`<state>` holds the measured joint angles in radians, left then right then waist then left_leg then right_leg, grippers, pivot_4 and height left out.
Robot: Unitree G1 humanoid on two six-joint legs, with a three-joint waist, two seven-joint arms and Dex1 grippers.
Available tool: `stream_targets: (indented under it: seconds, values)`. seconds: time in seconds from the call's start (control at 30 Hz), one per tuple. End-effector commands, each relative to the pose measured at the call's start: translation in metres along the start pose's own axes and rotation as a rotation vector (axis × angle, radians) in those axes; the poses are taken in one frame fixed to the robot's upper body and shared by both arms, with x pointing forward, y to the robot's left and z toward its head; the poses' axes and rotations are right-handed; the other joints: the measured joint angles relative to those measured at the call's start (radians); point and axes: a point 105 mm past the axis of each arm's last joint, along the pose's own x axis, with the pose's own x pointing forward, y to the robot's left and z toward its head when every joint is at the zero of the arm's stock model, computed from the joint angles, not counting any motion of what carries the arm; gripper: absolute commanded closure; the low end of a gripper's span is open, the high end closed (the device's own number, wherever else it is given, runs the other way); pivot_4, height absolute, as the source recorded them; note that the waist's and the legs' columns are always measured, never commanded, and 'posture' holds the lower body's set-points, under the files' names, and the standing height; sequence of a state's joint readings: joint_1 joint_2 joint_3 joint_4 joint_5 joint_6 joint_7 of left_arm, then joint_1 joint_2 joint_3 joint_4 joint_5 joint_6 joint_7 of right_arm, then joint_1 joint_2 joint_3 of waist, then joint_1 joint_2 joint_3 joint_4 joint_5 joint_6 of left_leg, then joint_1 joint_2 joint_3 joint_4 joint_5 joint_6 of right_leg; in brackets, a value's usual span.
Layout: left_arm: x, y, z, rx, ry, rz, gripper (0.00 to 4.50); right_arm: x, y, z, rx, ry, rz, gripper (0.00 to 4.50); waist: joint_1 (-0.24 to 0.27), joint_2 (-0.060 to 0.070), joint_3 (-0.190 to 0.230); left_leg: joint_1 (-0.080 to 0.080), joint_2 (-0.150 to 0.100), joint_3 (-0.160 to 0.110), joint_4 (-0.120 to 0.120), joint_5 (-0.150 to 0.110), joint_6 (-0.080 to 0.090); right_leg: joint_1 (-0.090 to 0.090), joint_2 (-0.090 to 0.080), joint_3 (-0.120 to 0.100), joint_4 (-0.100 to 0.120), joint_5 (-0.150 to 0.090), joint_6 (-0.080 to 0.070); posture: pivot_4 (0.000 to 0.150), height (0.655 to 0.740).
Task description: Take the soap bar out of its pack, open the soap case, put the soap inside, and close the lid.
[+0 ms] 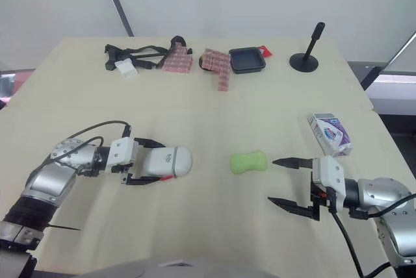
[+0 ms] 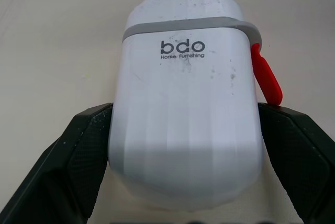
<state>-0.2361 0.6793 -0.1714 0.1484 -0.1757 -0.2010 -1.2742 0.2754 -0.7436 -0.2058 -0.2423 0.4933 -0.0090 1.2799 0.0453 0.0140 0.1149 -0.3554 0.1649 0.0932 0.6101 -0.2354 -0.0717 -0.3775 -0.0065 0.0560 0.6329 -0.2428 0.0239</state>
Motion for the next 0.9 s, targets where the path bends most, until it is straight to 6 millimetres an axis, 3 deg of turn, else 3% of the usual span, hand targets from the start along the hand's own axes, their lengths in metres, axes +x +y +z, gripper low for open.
stream_targets:
  seconds: [0.03,0.9]
  values:
    - [-0.0022,0.0037,0.0034,0.031,-0.003,0.005,0.0,-0.0036,-0.0007,0.0029,-0.034,0.011,0.001,0.03,0.0,0.0,0.0,0.0,0.0,0.0,0.0,0.0,0.0,0.0,0.0,0.0,0.0,0.0,0.0,0.15,0.74]
    - [0.0057,0.0037,0.0037,0.012,-0.019,0.003,0.0,-0.0076,0.0027,-0.0053,-0.032,0.03,-0.018,0.03,0.0,0.0,0.0,-0.001,0.0,0.0,0.0,0.0,0.0,-0.001,-0.001,-0.001,0.0,0.0,0.0,0.15,0.74]
